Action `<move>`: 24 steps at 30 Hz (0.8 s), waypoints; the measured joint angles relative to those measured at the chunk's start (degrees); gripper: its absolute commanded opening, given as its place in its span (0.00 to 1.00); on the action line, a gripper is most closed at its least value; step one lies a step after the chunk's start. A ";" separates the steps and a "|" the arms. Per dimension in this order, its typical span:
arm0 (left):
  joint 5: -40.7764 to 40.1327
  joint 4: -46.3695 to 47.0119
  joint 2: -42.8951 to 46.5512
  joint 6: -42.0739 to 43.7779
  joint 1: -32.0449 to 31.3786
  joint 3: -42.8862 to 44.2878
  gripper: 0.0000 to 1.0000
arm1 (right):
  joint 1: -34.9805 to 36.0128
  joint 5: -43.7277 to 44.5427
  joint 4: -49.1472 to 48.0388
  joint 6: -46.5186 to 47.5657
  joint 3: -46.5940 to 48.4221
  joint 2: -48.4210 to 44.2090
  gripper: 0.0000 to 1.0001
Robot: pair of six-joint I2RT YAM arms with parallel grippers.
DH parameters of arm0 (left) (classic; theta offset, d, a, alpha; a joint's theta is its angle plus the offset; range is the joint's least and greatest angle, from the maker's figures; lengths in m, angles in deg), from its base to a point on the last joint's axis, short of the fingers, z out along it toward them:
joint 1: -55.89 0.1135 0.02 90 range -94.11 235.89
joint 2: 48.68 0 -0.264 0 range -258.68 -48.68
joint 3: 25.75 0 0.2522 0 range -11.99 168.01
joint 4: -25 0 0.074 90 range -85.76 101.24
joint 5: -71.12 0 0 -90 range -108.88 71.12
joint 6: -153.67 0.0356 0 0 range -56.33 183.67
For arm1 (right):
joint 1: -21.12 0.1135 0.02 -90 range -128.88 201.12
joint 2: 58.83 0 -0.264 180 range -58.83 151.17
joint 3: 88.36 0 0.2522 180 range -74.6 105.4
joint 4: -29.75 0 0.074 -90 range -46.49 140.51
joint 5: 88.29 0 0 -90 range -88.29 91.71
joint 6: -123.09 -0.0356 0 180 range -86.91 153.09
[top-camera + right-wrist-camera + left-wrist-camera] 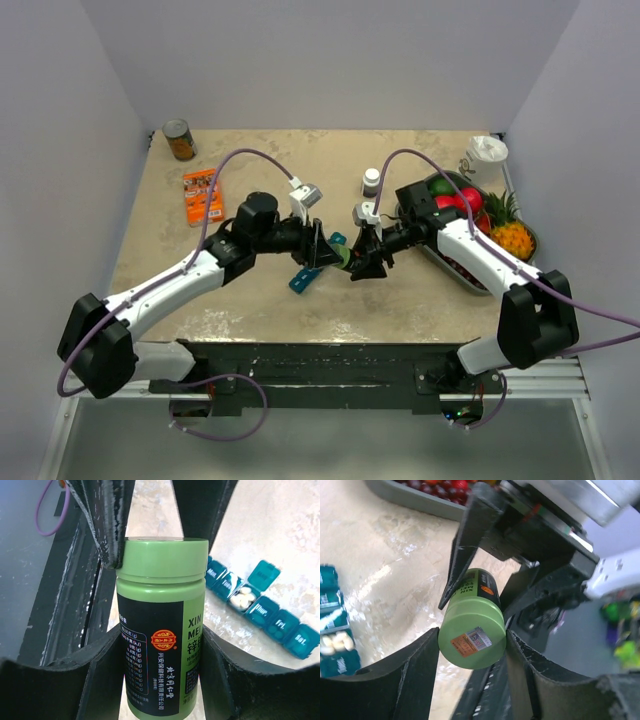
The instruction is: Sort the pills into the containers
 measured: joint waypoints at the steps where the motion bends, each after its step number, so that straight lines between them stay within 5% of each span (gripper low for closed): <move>1: 1.53 -0.11 -0.57 2.75 0.15 0.31 0.20 | -0.02 0.02 0.90 0.68 0.00 0.11 0.00; 5: 5.53 -2.40 -2.36 15.34 0.22 2.19 0.50 | -0.13 0.07 3.23 3.41 0.02 1.03 0.00; 10: 5.35 -0.26 -1.16 18.18 0.35 1.20 0.99 | -0.52 -0.28 3.76 5.99 0.46 1.27 0.00; 18: -1.01 10.58 14.88 6.27 3.80 -6.38 0.99 | -1.16 -0.98 4.61 9.05 1.05 1.27 0.00; 24: -7.48 10.29 17.00 -9.60 5.11 -7.63 0.97 | -1.20 -0.79 4.76 9.66 1.05 1.36 0.00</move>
